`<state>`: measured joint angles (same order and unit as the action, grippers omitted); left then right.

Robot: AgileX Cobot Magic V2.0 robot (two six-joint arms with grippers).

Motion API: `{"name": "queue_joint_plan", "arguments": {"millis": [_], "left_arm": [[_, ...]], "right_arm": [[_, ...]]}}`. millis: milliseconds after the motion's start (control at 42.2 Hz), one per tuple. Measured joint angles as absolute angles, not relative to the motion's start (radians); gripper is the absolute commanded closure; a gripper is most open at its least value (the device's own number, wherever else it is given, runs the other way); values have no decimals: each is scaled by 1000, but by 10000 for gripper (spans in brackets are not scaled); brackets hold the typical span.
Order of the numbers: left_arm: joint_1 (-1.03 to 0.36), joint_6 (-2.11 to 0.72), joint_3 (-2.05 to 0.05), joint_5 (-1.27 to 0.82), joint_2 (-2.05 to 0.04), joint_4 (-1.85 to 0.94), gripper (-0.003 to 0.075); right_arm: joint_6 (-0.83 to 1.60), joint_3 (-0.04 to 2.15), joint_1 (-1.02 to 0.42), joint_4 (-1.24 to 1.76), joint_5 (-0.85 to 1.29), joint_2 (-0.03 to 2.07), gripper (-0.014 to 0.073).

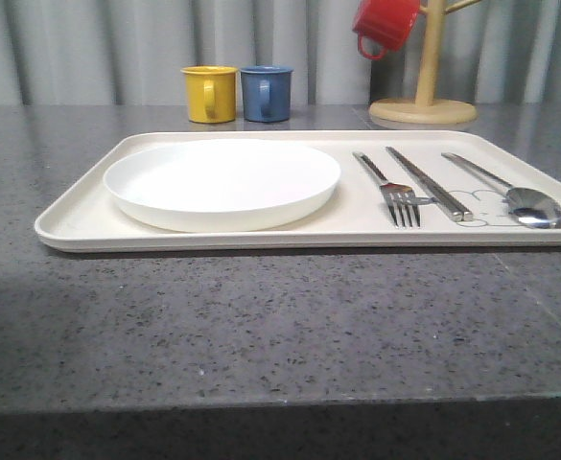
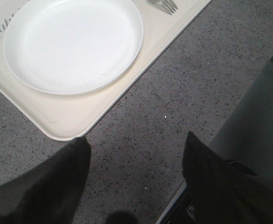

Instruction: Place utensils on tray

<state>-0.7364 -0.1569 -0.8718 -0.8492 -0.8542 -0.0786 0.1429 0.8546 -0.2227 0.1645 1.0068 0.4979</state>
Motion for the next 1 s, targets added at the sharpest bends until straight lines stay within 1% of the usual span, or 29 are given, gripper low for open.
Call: {"name": "queue_joint_plan", "arguments": {"millis": [47, 119, 237, 332, 403, 545, 996], "left_arm": [[-736, -157, -872, -849, -854, -79, 311], [-736, -157, -872, -849, -854, -79, 349], [-736, -157, -872, -849, -854, -79, 448], [-736, -157, -872, -849, -854, -79, 544], [-736, -157, -872, -849, -854, -79, 612], [-736, -157, -872, -849, -854, -79, 737], [-736, -157, -872, -846, -854, -79, 741]], "right_arm": [[143, 848, -223, 165, 996, 491, 307], [143, 846, -223, 165, 991, 489, 347], [143, 844, -223, 165, 983, 489, 475], [143, 844, -223, 165, 983, 489, 591], [143, 844, -223, 165, 983, 489, 659], [143, 844, -223, 165, 983, 489, 660], [141, 844, -223, 165, 983, 489, 660]]}}
